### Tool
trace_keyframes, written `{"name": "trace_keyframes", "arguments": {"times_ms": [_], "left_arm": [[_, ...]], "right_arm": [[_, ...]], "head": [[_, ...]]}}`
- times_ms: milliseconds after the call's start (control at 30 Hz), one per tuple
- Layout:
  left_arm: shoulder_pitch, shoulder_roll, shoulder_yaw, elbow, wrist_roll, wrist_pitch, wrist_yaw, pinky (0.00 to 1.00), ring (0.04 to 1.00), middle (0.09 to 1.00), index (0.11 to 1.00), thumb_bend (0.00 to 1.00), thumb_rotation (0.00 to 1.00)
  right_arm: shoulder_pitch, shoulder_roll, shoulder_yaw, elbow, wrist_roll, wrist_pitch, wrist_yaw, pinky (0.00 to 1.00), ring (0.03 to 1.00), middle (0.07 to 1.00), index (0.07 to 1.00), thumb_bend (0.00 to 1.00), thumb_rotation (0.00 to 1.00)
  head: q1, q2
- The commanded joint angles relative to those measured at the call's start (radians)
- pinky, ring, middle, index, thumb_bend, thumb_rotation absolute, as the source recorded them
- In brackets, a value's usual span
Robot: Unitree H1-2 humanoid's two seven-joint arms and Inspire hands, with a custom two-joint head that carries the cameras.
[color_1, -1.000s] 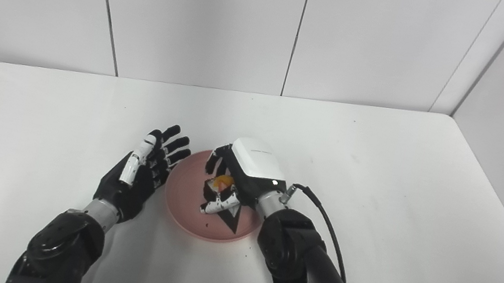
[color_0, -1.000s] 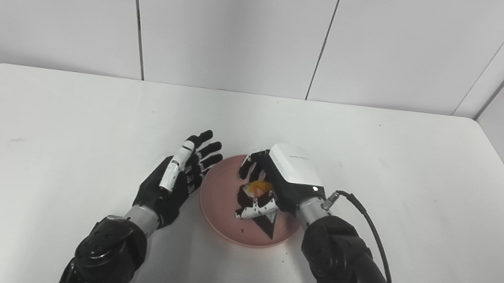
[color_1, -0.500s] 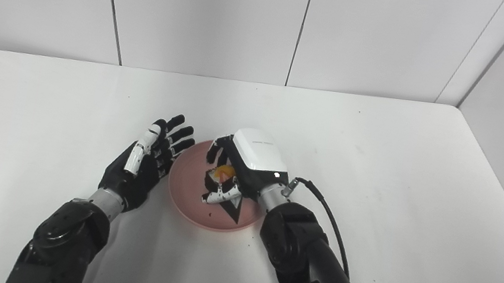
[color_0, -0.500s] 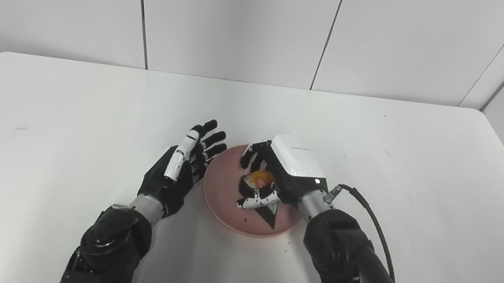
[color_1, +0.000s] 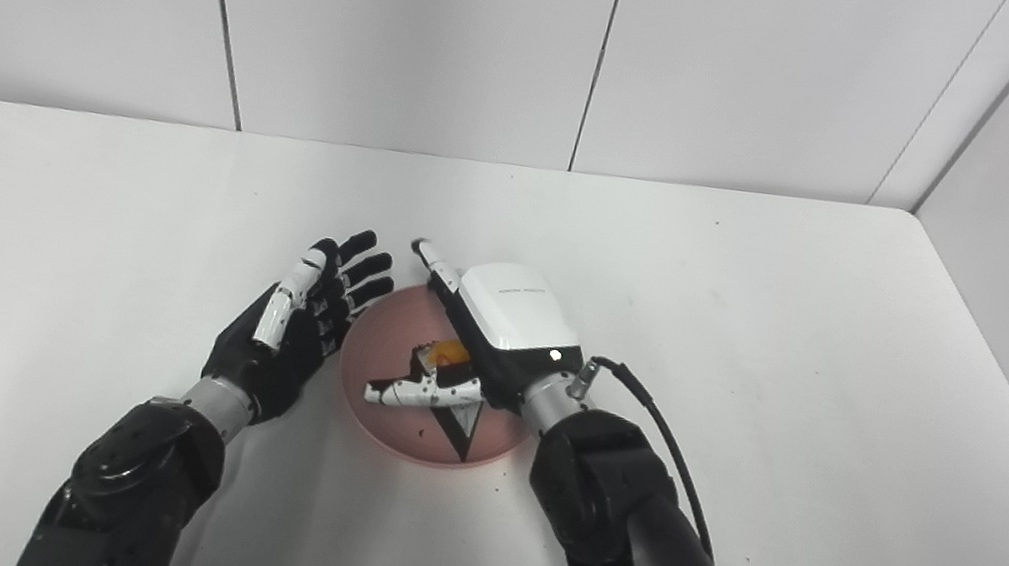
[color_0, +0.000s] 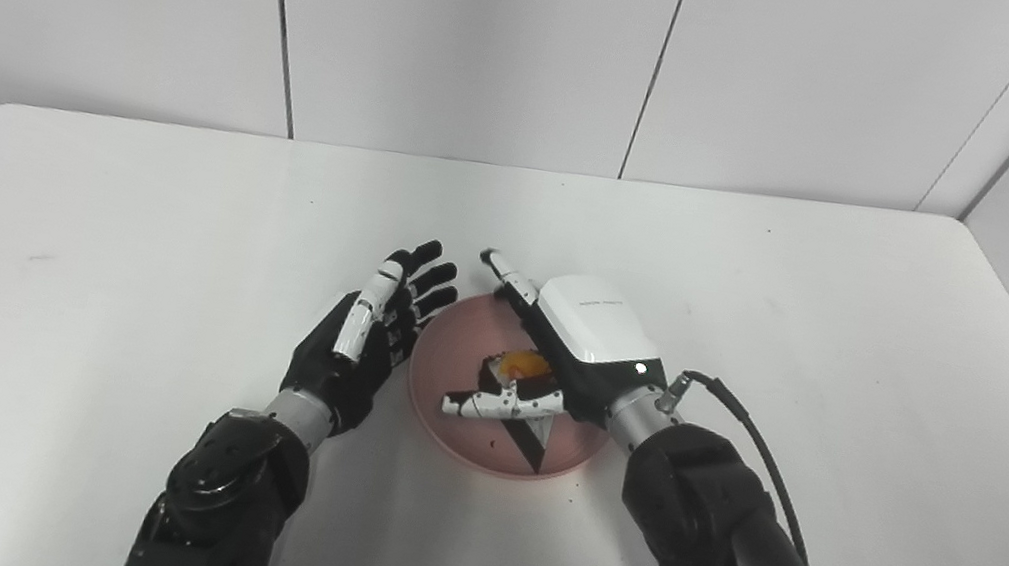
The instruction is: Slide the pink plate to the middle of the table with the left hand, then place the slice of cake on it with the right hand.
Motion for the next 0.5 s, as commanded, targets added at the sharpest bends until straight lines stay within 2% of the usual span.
{"name": "trace_keyframes", "arguments": {"times_ms": [0,167,233,333,367,467], "left_arm": [[0.012,-0.002,0.0,0.024,0.006,0.051,0.009,0.93,0.932,0.933,0.92,0.38,1.0],[0.013,-0.003,0.004,0.021,0.009,0.047,0.013,0.92,0.922,0.922,0.912,0.38,1.0],[0.014,-0.001,0.005,0.022,0.009,0.035,0.01,0.92,0.913,0.914,0.905,0.37,1.0],[0.017,-0.001,0.009,0.021,0.01,0.019,0.012,0.9,0.9,0.902,0.893,0.37,1.0],[0.022,-0.002,0.009,0.015,0.017,0.007,0.017,0.9,0.898,0.901,0.892,0.37,1.0],[0.039,-0.007,0.008,-0.013,0.042,-0.028,0.039,0.89,0.892,0.9,0.905,0.37,1.0]], "right_arm": [[-0.034,-0.013,-0.027,-0.046,0.011,-0.002,0.016,0.78,0.925,0.999,1.0,1.0,1.0],[-0.029,-0.014,-0.07,-0.058,0.089,-0.022,0.024,0.82,0.929,1.0,1.0,1.0,0.99],[-0.023,-0.011,-0.094,-0.059,0.135,-0.034,0.006,0.75,0.903,1.0,1.0,0.99,0.98],[-0.012,-0.001,-0.123,-0.062,0.187,-0.056,-0.033,0.7,0.894,1.0,1.0,0.97,0.99],[-0.003,0.008,-0.142,-0.053,0.223,-0.098,-0.086,0.7,0.894,1.0,1.0,0.97,0.99],[0.019,0.039,-0.193,-0.016,0.317,-0.218,-0.228,0.77,0.915,1.0,1.0,0.92,1.0]], "head": [[0.0,0.002],[0.001,-0.001],[0.001,-0.003],[0.001,-0.005],[0.002,-0.008],[0.001,-0.01]]}}
